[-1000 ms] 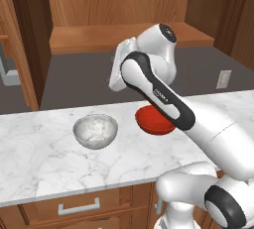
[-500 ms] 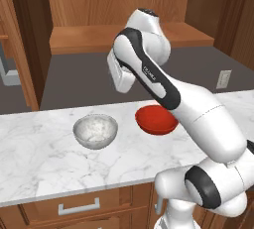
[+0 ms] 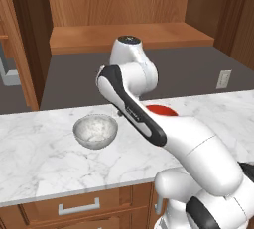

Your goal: Open the cabinet. Pick the bowls from the counter and place them in the cabinet. Then close the cabinet.

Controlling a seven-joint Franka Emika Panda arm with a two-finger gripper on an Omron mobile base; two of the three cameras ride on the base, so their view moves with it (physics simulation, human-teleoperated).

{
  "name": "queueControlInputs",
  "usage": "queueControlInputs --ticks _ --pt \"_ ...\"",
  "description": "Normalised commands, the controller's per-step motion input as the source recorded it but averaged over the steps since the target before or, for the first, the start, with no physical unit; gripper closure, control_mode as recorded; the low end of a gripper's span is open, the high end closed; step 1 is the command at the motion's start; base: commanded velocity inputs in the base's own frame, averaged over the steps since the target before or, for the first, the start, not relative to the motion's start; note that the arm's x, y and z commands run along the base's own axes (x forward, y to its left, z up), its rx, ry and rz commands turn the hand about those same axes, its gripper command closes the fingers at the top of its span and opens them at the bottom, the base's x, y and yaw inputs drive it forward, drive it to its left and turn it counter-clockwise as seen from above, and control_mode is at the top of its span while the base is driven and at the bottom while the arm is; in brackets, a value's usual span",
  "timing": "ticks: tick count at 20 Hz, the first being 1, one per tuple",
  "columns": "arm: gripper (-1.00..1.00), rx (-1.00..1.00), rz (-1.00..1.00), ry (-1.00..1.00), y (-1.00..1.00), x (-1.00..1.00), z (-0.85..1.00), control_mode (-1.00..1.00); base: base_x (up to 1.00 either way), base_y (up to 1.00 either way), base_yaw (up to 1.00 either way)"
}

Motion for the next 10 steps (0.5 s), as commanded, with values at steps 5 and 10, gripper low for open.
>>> queueControlInputs --ticks 5,10 --pt "-1.0 0.0 0.32 -0.08 -0.22 -0.53 -0.36 -1.0 0.0 0.0 0.0" --pt "-1.0 0.03 0.23 -0.01 -0.22 -0.19 -0.3 -1.0 0.0 0.0 0.0"
